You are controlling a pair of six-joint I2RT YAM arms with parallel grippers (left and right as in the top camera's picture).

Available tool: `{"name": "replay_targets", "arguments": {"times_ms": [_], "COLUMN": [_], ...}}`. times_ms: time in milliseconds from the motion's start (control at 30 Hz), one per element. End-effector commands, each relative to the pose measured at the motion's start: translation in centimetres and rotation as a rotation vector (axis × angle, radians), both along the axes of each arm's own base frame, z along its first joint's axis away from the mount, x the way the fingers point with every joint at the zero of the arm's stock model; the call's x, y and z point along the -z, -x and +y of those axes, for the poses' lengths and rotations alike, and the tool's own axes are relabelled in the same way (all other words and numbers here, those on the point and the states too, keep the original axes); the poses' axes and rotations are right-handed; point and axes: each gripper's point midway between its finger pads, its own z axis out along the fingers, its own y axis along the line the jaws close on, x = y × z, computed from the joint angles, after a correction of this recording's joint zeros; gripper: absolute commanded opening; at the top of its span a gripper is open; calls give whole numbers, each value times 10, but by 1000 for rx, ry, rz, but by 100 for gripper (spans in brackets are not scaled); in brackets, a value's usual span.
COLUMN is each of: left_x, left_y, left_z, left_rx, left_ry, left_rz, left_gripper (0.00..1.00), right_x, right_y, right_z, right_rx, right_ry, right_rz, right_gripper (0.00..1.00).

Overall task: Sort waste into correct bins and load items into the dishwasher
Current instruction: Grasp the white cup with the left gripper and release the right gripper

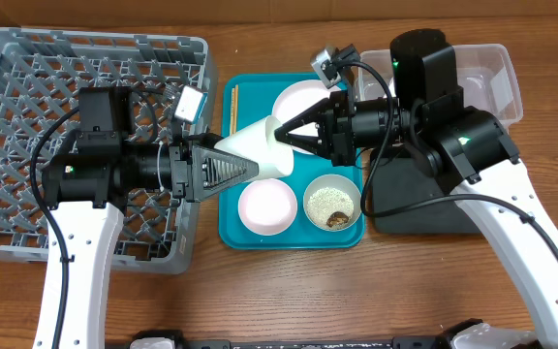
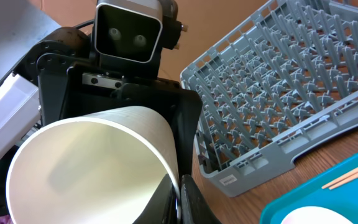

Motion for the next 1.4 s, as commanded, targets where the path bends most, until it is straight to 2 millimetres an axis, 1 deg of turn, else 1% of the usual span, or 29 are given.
{"name": "replay_targets", "arguments": {"times_ms": [0,67,267,367,433,567,667,733,767,800,1000,1067,1133,1167,1200,1300,1367], "left_x": [-12,-12,-12,-13,-13,-13,-13,-14,-14,-14,-14,-14,-14,-15,-15,-15,-15], "left_y": [7,7,6,6,5,5,5,4,4,4,4,4,3,3,3,2,2], "left_z": [-1,-1,-1,-1,-1,-1,-1,-1,-1,-1,0,-1,0,0,0,0,0], "left_rx": [16,16,16,16,16,16,16,16,16,16,16,16,16,16,16,16,16], "left_ry": [19,19,19,19,19,18,18,18,18,18,18,18,18,18,18,18,18], "left_rz": [-46,-47,-54,-65,-70,-80,-85,-89,-92,-94,-98,-99,-103,-109,-112,-120,-120], "left_gripper": [82,80,78,74,73,75,82,91,93,93,80,79,89,98,100,98,91], "right_x": [-2,1,6,8,12,17,22,22,22,22,23,23,25,27,27,27,27], "right_y": [2,2,0,2,4,6,4,3,3,3,0,1,2,3,3,3,3], "right_z": [0,0,-1,-2,-3,-5,-6,-6,-6,-6,-7,-7,-8,-8,-9,-9,-9], "right_rx": [-14,-8,11,11,11,15,39,41,41,41,56,55,55,56,57,57,57], "right_ry": [-6,5,24,30,42,61,83,84,84,84,91,93,99,104,106,107,107], "right_rz": [-2,14,27,42,66,100,107,107,106,105,100,104,116,123,126,128,128], "right_gripper": [4,4,4,4,4,4,4,4,4,4,4,4,4,4,4,4,4]}}
